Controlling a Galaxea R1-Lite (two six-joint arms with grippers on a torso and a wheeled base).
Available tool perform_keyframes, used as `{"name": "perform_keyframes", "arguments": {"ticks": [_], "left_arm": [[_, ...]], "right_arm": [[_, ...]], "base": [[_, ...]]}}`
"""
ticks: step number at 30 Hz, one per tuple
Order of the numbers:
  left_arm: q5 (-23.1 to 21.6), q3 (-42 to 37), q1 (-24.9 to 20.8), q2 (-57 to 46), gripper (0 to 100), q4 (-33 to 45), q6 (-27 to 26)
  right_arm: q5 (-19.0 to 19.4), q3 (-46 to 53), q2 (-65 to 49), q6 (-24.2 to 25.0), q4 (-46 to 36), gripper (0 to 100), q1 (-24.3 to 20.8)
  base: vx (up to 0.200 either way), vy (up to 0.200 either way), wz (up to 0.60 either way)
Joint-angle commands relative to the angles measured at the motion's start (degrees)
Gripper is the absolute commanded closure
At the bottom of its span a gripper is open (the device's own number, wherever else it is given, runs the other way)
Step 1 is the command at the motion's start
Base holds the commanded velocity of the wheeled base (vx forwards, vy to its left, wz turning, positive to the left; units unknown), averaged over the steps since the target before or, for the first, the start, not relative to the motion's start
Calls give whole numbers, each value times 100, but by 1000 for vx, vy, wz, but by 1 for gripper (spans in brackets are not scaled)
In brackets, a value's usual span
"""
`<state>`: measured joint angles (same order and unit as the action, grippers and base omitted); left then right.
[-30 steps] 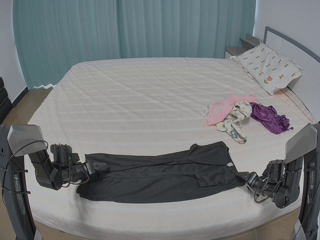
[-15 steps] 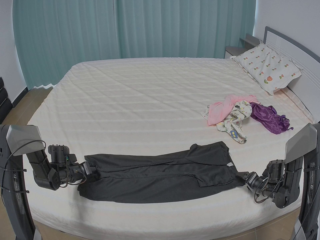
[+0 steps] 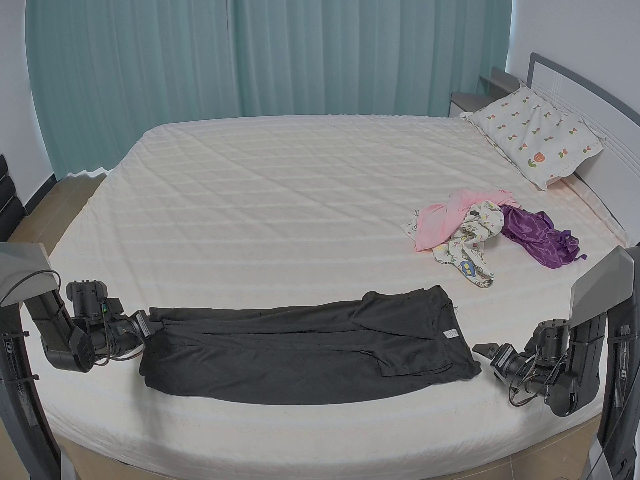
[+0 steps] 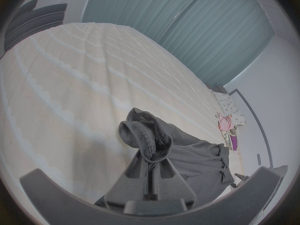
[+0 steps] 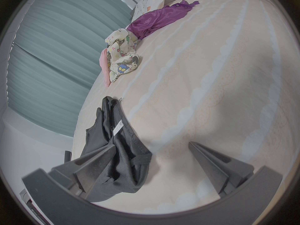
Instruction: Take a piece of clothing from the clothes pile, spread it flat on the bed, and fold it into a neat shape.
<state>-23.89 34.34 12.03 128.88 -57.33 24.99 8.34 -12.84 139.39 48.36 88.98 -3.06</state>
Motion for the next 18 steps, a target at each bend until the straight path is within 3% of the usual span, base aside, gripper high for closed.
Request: {"name": "perform_keyframes", "arguments": {"ticks": [1, 7, 11, 16, 18], "left_arm": [[-19, 55, 256, -284, 100, 170, 111], [-19, 284, 493, -715, 100, 688, 340], [16, 530, 607, -1339, 100, 1558, 410], [43, 530, 519, -1612, 100, 1963, 419], [122, 451, 89, -1928, 100, 2358, 577]], "right_arm": [[10, 0, 10, 7, 58, 0, -2], [10, 0, 10, 7, 58, 0, -2], [10, 0, 1, 7, 58, 0, -2], [10, 0, 10, 7, 58, 0, -2], [10, 0, 1, 7, 58, 0, -2]], "base": [[0, 0, 0], [0, 0, 0], [0, 0, 0], [0, 0, 0], [0, 0, 0]]}}
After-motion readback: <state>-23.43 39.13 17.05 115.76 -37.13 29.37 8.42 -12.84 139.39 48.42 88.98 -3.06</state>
